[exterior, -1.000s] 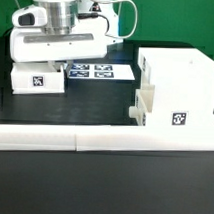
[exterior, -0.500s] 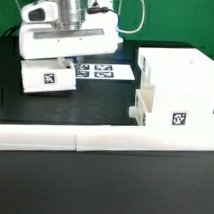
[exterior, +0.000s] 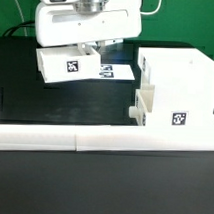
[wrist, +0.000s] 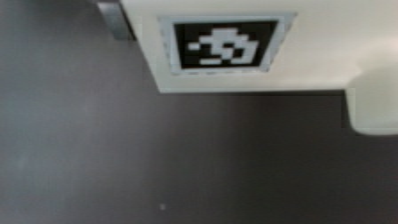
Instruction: Assemble drawer
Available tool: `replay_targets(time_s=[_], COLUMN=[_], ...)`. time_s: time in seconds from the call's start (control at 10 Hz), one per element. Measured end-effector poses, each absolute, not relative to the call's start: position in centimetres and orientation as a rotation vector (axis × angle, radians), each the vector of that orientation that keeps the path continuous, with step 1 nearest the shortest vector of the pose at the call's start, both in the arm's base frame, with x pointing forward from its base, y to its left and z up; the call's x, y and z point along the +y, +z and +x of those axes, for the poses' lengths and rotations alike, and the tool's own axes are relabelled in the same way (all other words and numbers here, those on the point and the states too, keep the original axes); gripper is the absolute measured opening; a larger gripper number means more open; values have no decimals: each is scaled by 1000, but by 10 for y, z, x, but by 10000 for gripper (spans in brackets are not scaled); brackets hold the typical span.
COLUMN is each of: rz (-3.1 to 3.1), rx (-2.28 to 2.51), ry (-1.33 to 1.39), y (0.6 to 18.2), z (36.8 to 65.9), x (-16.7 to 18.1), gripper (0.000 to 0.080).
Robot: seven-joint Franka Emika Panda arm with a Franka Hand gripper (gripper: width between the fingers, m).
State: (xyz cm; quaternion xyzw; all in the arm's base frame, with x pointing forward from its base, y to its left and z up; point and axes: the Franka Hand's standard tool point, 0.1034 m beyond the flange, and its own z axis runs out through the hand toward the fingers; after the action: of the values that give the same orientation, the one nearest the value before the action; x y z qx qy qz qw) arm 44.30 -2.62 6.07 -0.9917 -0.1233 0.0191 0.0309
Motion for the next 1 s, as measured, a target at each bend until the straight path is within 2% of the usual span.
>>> replay_targets(time_s=[0.5, 0.9, 1.0], rz=[-2974, -2741, -2692], rx=[-783, -1358, -1445], ry=[51, 79, 78], y=[60, 69, 67], z=[442, 471, 468], x=[-28, -36, -36], gripper=[42, 42, 42])
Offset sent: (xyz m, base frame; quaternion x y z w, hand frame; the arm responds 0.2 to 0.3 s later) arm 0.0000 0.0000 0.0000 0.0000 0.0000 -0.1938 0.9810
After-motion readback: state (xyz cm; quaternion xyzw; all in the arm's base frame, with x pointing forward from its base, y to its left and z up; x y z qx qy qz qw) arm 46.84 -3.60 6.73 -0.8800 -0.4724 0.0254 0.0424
